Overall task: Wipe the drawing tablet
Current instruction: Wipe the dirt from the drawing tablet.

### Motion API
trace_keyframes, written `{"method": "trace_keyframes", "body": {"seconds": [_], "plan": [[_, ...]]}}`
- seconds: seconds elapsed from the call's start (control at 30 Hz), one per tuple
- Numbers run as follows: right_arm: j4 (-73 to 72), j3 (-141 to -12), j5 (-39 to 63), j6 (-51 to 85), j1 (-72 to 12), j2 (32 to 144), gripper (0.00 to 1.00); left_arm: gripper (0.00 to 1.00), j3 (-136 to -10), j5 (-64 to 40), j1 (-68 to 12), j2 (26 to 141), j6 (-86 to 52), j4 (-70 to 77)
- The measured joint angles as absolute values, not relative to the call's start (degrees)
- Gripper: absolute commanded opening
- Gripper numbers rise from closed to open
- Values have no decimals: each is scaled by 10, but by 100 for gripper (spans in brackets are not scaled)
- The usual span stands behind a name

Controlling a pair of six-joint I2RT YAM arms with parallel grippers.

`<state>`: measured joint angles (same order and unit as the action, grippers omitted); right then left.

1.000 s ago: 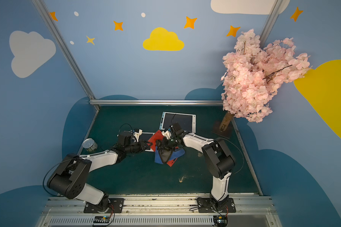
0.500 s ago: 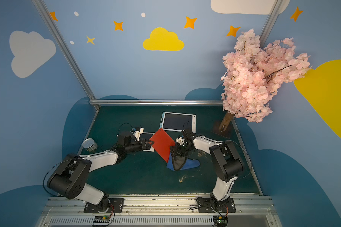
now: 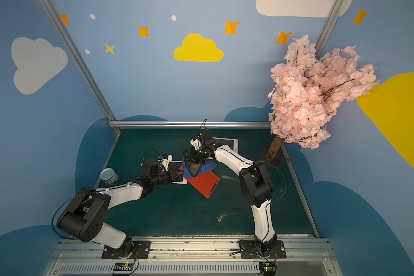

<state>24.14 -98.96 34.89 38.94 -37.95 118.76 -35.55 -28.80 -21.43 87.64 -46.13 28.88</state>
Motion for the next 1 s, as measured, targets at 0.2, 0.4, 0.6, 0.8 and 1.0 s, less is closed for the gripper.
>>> {"method": "trace_keyframes", "body": {"seconds": [0.2, 0.4, 0.6, 0.8, 1.0], "plan": [[202, -970, 375, 413, -411, 1187, 0, 3, -356, -307, -220, 876, -461, 289], [177, -945, 389, 421, -411, 1185, 0, 3, -356, -315, -220, 876, -461, 276], [163, -898, 385, 403, -375, 1171, 0, 3, -356, -322, -228, 876, -461, 269], [145, -839, 350, 377, -285, 1164, 0, 3, -355, -343, -237, 876, -461, 248], [186, -777, 301, 349, -228, 1162, 0, 3, -355, -345, -232, 875, -458, 263]]}}
